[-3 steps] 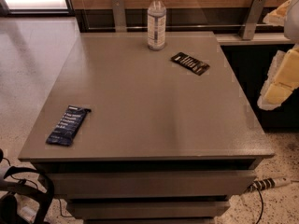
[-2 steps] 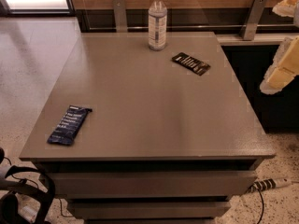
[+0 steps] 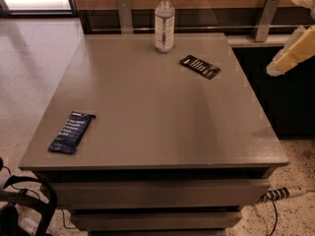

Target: Move rxbar chocolate near rxbar blueberry

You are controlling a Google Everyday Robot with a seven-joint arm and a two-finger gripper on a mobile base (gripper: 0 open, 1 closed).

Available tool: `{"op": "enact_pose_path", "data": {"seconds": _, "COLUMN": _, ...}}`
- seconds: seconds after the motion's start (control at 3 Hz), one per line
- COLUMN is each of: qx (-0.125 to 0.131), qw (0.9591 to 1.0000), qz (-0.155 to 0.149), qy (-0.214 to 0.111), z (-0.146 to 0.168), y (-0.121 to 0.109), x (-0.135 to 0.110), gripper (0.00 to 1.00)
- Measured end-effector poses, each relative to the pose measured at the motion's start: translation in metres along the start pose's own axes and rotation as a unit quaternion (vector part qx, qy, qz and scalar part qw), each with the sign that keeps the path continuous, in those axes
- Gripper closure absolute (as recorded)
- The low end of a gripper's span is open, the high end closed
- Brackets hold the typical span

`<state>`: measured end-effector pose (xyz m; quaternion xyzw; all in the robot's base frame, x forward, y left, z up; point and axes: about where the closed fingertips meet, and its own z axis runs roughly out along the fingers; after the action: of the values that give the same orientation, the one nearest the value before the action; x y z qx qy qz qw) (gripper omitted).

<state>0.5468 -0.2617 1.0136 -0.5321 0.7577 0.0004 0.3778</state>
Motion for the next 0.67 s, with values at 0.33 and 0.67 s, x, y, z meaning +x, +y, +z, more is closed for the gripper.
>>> {"op": "enact_pose_path", "data": {"seconds": 0.33, "qx": -0.007, "qw": 0.9987, "qz": 0.014, "qy": -0.05, "z": 0.026, "y": -0.021, "x": 0.002, "gripper": 0.0}}
{"op": "enact_pose_path", "data": {"seconds": 0.67, "qx": -0.025, "qw": 0.9961, "qz": 0.025, "qy": -0.081, "z": 0.055, "y": -0.028, "x": 0.0, "gripper": 0.0}}
